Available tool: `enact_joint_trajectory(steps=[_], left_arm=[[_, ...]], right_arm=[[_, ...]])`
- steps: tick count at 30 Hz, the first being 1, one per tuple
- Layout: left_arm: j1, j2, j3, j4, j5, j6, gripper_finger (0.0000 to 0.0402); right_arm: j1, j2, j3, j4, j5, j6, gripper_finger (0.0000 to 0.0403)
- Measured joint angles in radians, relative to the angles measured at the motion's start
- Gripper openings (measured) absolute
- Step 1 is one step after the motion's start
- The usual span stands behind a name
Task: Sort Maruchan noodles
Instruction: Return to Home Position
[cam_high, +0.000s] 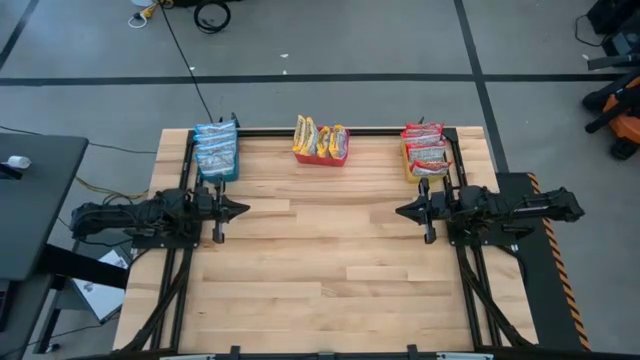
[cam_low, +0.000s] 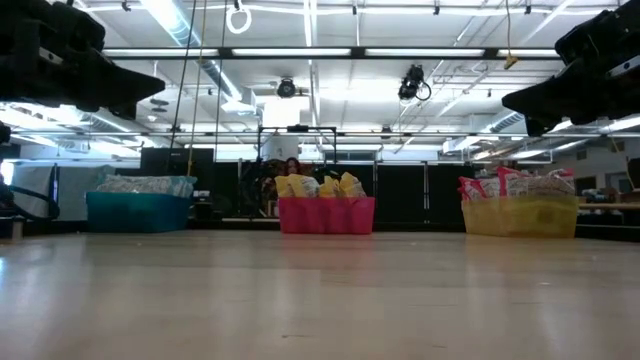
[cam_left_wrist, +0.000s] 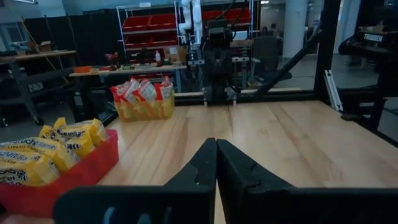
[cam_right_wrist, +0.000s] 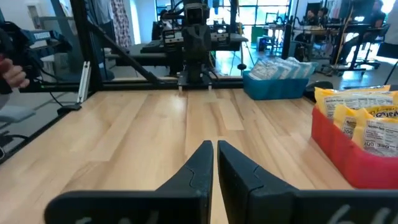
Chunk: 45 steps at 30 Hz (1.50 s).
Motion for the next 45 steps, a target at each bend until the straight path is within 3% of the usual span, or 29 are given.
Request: enact_joint_trajectory(steps=[23,29,35,45], left_arm=[[-0.002,-0.001,-0.001,0.006,-0.003,0.001,0.0025],[-0.090,-0.016,-0.001,0.003,0.013,0.184,0.0025],[-0.166,-0.013,-0.001,0.020,0.015,0.156,0.0025],[-0.174,-0.013,-0.001,0.022,0.015,0.156,0.0025]], right_arm=[[0.000,0.000,0.000,0.001,0.000,0.001,0.0029],[0.000,0.000,0.000,0.001,0.000,0.001,0.0029],[0.000,0.000,0.000,0.001,0.000,0.001,0.0029],[0.000,0.000,0.000,0.001,0.000,0.001,0.0029]])
